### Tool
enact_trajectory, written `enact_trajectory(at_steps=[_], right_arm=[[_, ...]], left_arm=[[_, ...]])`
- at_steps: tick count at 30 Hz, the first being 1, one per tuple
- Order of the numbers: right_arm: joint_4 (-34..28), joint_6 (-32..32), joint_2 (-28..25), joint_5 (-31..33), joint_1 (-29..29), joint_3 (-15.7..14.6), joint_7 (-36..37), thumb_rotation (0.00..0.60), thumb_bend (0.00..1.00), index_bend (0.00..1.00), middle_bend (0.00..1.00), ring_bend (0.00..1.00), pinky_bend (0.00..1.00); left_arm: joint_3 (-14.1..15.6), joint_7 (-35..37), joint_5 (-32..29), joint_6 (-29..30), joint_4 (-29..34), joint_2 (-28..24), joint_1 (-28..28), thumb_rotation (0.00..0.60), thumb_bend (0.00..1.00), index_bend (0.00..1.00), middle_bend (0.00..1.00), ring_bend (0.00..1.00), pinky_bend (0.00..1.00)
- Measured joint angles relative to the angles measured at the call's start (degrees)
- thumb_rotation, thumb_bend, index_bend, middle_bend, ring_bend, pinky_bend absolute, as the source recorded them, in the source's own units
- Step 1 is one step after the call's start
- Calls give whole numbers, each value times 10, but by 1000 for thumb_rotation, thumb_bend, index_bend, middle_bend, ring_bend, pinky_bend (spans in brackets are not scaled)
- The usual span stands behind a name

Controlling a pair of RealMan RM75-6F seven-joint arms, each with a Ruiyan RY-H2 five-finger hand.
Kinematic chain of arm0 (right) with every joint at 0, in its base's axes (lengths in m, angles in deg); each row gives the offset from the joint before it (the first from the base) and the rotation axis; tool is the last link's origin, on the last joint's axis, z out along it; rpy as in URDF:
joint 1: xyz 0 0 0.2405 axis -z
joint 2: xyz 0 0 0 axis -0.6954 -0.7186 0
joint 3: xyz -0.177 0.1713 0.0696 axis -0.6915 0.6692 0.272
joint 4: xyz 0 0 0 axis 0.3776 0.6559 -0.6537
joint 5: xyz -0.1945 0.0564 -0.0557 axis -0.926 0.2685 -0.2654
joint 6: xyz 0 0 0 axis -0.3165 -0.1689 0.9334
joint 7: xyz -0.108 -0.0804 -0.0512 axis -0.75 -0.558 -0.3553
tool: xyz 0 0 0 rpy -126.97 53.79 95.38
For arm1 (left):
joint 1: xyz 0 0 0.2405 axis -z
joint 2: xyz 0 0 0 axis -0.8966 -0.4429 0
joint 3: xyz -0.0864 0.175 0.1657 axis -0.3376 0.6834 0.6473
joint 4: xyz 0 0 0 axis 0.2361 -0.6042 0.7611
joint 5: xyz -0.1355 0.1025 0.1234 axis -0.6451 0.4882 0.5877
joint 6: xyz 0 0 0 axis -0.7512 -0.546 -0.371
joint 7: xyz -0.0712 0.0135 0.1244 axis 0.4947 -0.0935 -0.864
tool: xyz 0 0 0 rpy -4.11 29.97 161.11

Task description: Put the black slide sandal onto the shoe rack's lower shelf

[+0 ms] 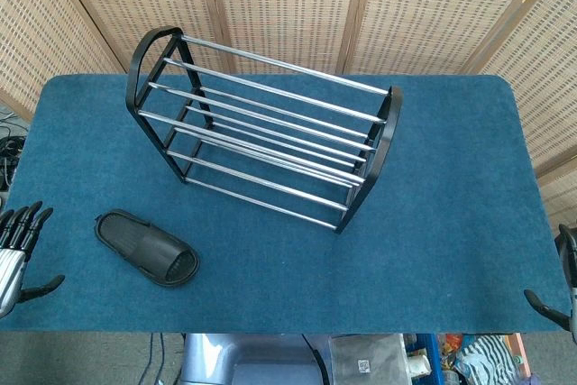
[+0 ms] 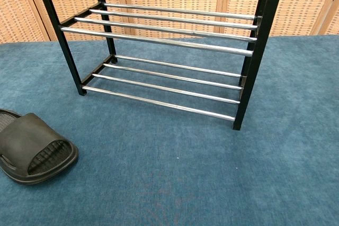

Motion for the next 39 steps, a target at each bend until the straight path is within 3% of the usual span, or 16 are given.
enact_trajectory(at_steps=[8, 19, 26, 30, 39], right_arm=[[0, 9, 1, 7, -3, 2, -6, 600, 0, 0, 0, 0, 0], [-1, 25, 13, 27, -12, 7, -41, 600, 0, 0, 0, 0, 0], [-1, 41, 27, 48, -20, 13, -72, 600, 0, 0, 0, 0, 0], [-1, 44, 30, 56, -23, 16, -78, 600, 0, 0, 0, 0, 0], [-1, 46, 27, 64, -22, 18, -69, 600, 0, 0, 0, 0, 0]], left_arm=[[1, 8, 17, -33, -31, 0, 21, 600, 72, 0, 0, 0, 0], [6, 31, 45, -208, -163, -2, 132, 600, 73, 0, 0, 0, 0], [27, 113, 81, -299, -308, 62, 204, 600, 74, 0, 0, 0, 0], [44, 148, 102, -327, -359, 106, 234, 600, 73, 0, 0, 0, 0], [65, 188, 120, -336, -396, 157, 263, 600, 74, 0, 0, 0, 0]])
